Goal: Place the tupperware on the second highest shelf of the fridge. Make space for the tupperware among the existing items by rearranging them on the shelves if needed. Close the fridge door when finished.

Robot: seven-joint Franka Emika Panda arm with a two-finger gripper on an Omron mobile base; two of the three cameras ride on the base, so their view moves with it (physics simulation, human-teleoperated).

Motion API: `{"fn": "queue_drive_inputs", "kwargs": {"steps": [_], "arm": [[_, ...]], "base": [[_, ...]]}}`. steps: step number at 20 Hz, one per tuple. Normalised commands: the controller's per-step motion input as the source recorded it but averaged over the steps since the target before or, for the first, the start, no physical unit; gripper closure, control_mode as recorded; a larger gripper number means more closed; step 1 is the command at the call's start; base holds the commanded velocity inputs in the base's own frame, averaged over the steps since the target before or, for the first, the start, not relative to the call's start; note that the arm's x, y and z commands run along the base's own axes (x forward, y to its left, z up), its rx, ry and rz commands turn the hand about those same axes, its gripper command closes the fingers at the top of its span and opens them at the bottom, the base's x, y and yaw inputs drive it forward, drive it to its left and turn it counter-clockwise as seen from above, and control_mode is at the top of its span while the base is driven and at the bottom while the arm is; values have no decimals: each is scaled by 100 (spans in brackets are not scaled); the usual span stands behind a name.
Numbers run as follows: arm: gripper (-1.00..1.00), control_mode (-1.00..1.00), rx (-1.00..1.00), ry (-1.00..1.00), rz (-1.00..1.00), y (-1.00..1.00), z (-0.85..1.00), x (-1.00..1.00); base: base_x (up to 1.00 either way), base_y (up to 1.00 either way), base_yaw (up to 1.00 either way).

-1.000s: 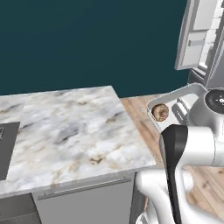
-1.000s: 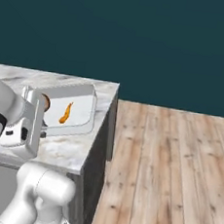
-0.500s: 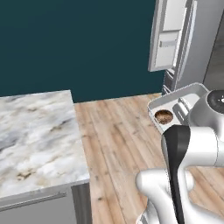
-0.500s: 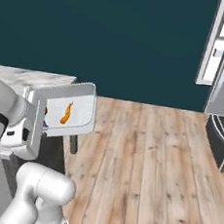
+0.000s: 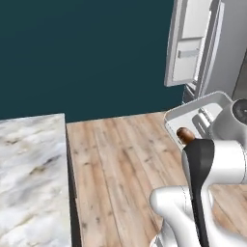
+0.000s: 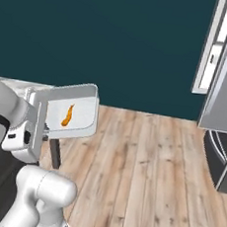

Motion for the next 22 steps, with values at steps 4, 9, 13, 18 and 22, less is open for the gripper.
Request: {"fn": "queue_drive_inputs", "kwargs": {"steps": [4,9,13,18,22], "arm": [[100,100,0,0,0,0,0,0],[100,100,0,0,0,0,0,0],[100,100,0,0,0,0,0,0],[100,100,0,0,0,0,0,0],[100,100,0,0,0,0,0,0]], "base": [[100,-2,0],[100,-2,-4],[100,-1,-25],[90,-2,-42],[95,0,-49]]}}
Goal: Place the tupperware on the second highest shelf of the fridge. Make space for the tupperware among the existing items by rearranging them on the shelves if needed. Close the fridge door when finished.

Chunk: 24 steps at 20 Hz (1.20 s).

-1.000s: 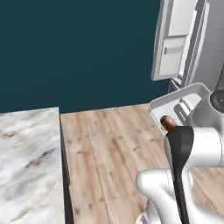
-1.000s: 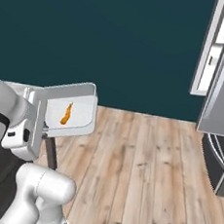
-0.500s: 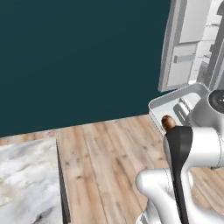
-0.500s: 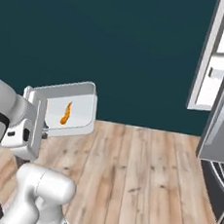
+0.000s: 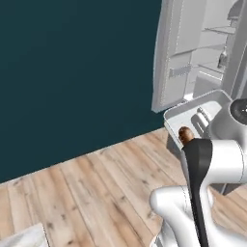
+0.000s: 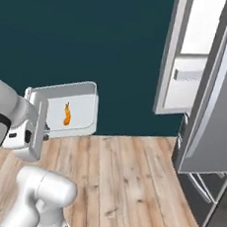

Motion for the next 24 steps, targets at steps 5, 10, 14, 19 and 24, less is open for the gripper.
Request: {"fn": "queue_drive_inputs", "kwargs": {"steps": [5,10,14,19,24], "arm": [[100,100,0,0,0,0,0,0],[100,100,0,0,0,0,0,0],[100,100,0,0,0,0,0,0],[100,100,0,0,0,0,0,0],[100,100,0,0,0,0,0,0]], "base": [[100,15,-45],[100,19,-43],[93,8,-46],[75,1,-50],[75,23,-43]]}}
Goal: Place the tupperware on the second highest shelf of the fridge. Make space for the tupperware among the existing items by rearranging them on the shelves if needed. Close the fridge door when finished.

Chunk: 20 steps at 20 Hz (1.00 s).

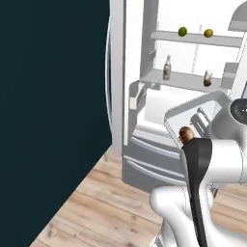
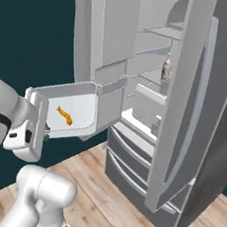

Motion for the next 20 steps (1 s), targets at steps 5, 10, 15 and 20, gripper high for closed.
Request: {"fn": "queue_drive_inputs", "kwargs": {"steps": [5,10,15,20], "arm": [[100,100,0,0,0,0,0,0],[100,100,0,0,0,0,0,0],[100,100,0,0,0,0,0,0],[100,100,0,0,0,0,0,0]], "base": [[74,36,-39],[62,18,-39],[53,9,-41],[59,35,-34]]}}
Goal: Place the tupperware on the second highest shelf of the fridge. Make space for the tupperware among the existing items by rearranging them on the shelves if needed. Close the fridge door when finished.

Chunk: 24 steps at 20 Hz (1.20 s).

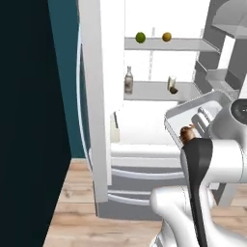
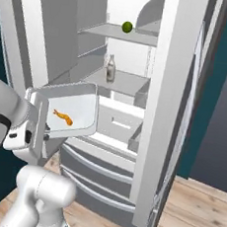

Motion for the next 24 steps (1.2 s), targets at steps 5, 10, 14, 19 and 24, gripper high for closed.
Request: {"fn": "queue_drive_inputs", "kwargs": {"steps": [5,10,14,19,24], "arm": [[100,100,0,0,0,0,0,0],[100,100,0,0,0,0,0,0],[100,100,0,0,0,0,0,0],[100,100,0,0,0,0,0,0],[100,100,0,0,0,0,0,0]], "base": [[64,44,-28],[52,-17,-22],[45,-22,-11],[60,-6,-4],[68,-21,0]]}}
